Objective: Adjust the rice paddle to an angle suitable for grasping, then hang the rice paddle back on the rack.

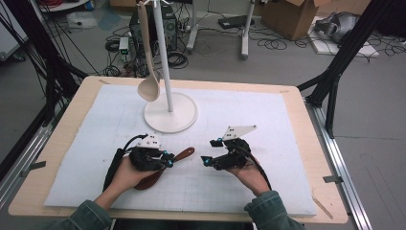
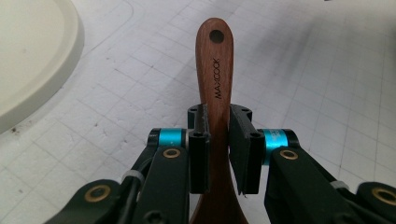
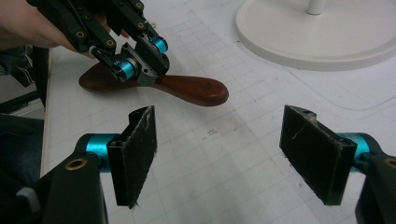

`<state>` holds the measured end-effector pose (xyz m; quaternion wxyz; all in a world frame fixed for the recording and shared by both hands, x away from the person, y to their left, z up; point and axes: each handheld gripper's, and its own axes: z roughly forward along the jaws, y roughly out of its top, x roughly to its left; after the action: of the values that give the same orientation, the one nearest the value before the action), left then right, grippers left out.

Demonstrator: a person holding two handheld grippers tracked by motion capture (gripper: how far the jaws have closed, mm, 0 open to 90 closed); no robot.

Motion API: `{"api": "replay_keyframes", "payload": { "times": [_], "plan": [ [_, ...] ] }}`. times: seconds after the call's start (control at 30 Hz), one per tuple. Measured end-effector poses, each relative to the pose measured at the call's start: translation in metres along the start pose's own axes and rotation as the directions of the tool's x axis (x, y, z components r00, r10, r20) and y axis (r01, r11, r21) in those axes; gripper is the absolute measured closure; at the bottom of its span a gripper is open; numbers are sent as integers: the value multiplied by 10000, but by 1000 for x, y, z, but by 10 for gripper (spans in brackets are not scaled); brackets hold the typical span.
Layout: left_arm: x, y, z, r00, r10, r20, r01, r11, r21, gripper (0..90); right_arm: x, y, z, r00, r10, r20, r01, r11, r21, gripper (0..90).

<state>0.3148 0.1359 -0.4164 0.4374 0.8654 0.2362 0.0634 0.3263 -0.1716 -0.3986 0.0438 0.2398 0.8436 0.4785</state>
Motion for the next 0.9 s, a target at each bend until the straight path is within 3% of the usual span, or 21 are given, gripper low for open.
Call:
{"api": "replay_keyframes", "payload": {
  "times": [0.4,0.57,0.67,0.9],
  "plan": [
    [1,0,-3,9999,-30,98,32,9998,-175,780,2,7,15,9997,227,-124,-227,9997,72,271],
    [0,0,-3,9999,17,171,-12,9996,-292,780,0,8,27,9993,326,-185,-319,9988,370,271],
    [0,0,-4,9998,77,180,-72,9995,-306,780,0,8,33,9975,626,-321,-610,9970,484,276],
    [-3,2,-5,9997,128,201,-119,9988,-469,780,1,11,45,9926,921,-787,-879,9946,552,380]
  ]
}}
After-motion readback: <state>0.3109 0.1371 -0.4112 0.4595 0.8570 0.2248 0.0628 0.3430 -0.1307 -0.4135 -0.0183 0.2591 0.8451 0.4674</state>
